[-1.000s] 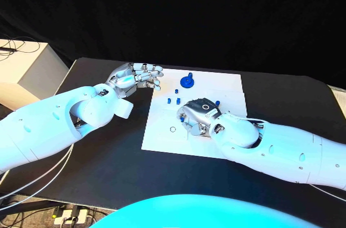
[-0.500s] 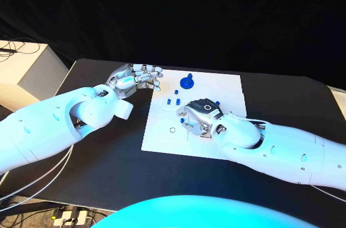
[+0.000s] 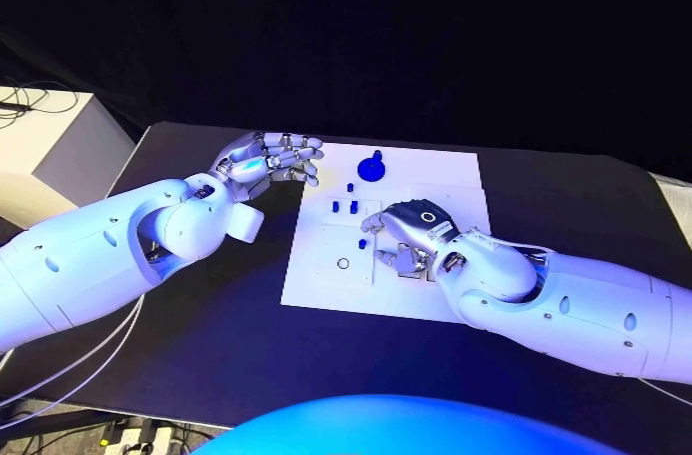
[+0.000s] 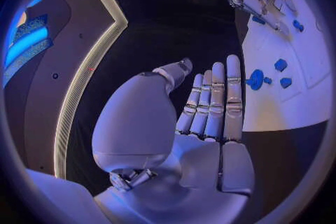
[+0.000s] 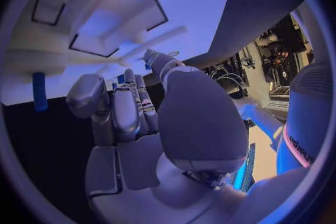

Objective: Assemble the parts on the task board

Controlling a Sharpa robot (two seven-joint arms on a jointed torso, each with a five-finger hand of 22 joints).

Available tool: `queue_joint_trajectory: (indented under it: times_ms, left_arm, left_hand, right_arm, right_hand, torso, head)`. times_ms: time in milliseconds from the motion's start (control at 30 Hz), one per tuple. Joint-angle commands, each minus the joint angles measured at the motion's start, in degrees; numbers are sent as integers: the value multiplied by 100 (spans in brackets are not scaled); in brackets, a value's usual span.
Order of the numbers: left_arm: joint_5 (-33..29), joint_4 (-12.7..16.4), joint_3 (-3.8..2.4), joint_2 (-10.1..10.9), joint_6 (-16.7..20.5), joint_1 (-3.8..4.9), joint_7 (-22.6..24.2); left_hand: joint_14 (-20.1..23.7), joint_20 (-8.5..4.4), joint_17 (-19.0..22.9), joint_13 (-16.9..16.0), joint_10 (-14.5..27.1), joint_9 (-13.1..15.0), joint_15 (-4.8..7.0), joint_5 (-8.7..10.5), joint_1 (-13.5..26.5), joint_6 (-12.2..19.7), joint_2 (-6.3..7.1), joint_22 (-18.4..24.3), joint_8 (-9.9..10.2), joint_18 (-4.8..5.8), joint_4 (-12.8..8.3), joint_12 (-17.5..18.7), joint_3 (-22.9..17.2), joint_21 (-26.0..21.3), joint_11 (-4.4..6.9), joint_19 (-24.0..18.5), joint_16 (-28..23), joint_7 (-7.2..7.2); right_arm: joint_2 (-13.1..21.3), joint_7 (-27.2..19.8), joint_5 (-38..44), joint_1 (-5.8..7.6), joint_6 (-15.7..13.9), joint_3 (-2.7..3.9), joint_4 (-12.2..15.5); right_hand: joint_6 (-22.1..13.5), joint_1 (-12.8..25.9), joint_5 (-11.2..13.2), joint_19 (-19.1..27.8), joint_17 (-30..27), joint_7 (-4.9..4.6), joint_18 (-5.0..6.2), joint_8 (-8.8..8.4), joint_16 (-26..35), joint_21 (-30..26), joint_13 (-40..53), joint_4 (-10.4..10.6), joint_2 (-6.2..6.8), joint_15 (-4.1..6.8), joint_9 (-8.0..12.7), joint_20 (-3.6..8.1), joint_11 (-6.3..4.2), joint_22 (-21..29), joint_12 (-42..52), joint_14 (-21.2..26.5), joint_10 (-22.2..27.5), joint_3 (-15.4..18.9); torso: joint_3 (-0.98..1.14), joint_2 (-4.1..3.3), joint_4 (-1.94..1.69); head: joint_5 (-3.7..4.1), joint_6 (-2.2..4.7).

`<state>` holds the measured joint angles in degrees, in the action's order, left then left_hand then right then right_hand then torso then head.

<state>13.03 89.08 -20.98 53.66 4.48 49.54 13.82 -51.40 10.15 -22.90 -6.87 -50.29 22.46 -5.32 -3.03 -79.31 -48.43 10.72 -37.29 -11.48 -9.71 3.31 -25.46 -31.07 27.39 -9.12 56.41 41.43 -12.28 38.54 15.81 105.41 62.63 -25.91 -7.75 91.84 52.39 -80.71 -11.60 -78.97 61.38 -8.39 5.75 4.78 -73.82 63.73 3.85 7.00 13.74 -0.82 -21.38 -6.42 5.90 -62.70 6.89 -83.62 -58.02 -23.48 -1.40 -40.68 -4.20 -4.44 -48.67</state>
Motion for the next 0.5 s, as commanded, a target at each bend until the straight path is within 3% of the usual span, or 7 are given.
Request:
queue_joint_trajectory:
  times_ms: [33,133,333,500]
  left_arm:
    - [-7,-14,-3,-21,-71,-1,41]
    - [-8,-30,-3,-29,-73,-1,39]
    - [-13,-58,-3,-53,-85,-6,38]
    - [-14,-71,-3,-63,-89,-19,39]
  left_hand:
    - [-39,1,-6,6,12,-7,-16,-7,6,45,-57,-7,-27,-58,-6,-5,-16,-17,-15,10,-23,-49]
    - [-39,1,-6,6,12,-7,-16,-7,6,45,-57,-7,-27,-58,-6,-5,-16,-17,-15,10,-23,-49]
    - [-45,0,-10,9,7,-11,-13,-7,0,43,-67,-11,-35,-60,-11,-11,-26,-14,-14,11,-30,-48]
    - [-45,0,-10,9,7,-11,-13,-7,0,43,-67,-11,-35,-60,-11,-11,-26,-14,-14,11,-30,-48]
  right_arm:
    - [175,-58,-701,169,200,40,115]
    - [359,-91,-1052,340,402,70,188]
    - [691,-138,-1459,665,687,123,146]
    - [848,-167,-1451,822,868,139,-12]
  right_hand:
    - [-5,-50,-11,-105,67,-36,1,-24,-63,165,6,85,4,16,19,11,-14,-170,58,-100,-78,-17]
    - [29,-59,-193,-158,89,-75,-15,-17,-99,235,-2,139,39,23,35,25,-18,-243,95,-114,-108,-18]
    - [65,-72,-229,-192,150,-50,-32,0,-143,306,-4,148,54,26,35,28,-23,-319,106,-129,-113,-10]
    - [100,-77,-233,-203,175,-17,-37,15,-169,326,-6,159,95,27,36,30,-26,-343,111,-137,-106,26]
  torso:
    - [-3,10,6]
    - [-3,9,10]
    - [-3,30,23]
    - [1,46,40]
  head:
    - [61,56]
    - [126,116]
    - [251,220]
    - [299,275]
